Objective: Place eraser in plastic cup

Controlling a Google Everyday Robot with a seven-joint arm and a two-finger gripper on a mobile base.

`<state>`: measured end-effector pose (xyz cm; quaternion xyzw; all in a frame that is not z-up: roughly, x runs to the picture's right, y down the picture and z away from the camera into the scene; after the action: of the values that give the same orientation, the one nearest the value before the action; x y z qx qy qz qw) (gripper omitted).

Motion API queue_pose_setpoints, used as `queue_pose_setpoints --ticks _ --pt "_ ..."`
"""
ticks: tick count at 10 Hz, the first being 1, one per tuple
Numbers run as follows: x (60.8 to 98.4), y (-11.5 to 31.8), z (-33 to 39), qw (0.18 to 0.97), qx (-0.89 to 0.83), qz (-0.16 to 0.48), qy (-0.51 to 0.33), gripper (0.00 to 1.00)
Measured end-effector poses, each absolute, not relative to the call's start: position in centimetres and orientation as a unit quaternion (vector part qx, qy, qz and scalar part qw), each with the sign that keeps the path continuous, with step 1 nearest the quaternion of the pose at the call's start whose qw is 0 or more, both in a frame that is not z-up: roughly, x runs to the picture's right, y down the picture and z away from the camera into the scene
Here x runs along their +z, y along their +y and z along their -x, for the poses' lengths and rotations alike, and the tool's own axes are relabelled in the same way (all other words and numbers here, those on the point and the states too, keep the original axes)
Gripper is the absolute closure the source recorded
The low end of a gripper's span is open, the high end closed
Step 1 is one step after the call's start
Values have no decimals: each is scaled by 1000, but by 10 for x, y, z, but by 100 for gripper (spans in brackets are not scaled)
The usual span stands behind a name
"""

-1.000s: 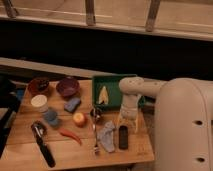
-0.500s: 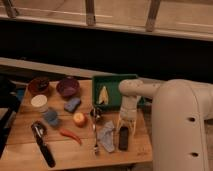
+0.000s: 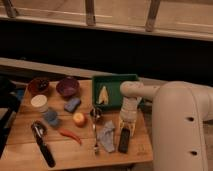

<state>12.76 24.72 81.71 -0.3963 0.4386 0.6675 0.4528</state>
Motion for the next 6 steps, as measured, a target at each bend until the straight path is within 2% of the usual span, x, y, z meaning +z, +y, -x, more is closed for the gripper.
queue_pose_setpoints --ticks 3,6 --pt "816 240 -129 461 675 379 434 100" --pt "790 196 -135 483 699 320 418 100"
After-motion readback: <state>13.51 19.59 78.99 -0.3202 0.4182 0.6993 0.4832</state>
